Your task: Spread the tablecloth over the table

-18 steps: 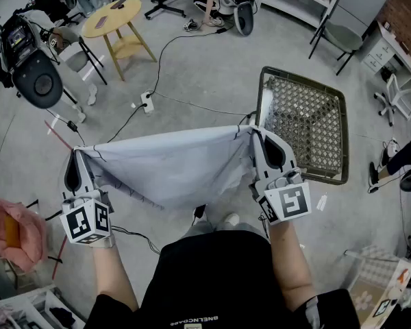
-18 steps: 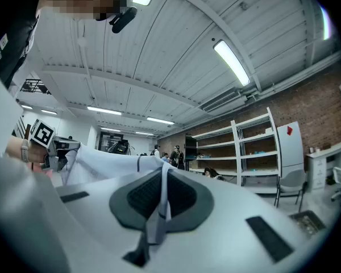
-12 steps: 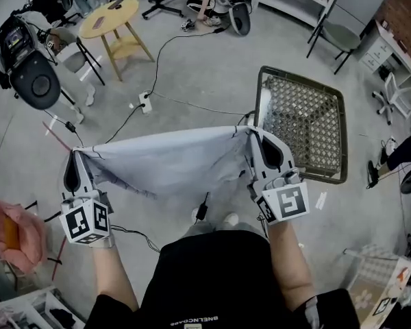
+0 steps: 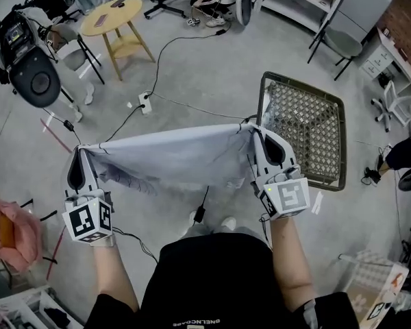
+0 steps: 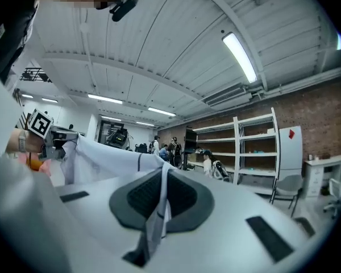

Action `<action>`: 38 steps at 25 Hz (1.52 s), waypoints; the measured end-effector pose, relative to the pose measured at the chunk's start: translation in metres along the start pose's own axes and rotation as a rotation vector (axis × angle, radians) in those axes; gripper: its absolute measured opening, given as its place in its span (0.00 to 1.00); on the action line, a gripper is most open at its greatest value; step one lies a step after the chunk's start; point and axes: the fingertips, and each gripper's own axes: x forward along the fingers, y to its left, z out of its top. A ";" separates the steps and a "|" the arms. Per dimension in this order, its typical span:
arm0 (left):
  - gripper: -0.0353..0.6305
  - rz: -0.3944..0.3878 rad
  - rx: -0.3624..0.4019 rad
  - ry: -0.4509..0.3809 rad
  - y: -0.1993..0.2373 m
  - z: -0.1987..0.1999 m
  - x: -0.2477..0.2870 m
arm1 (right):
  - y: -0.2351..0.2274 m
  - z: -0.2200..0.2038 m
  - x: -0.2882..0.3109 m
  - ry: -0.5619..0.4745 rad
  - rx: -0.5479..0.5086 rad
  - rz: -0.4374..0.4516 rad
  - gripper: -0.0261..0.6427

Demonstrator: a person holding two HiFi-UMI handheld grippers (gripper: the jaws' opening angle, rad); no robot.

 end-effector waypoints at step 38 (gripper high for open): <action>0.08 0.294 0.219 0.159 -0.123 0.069 0.055 | -0.145 0.023 0.231 0.062 -0.697 0.610 0.05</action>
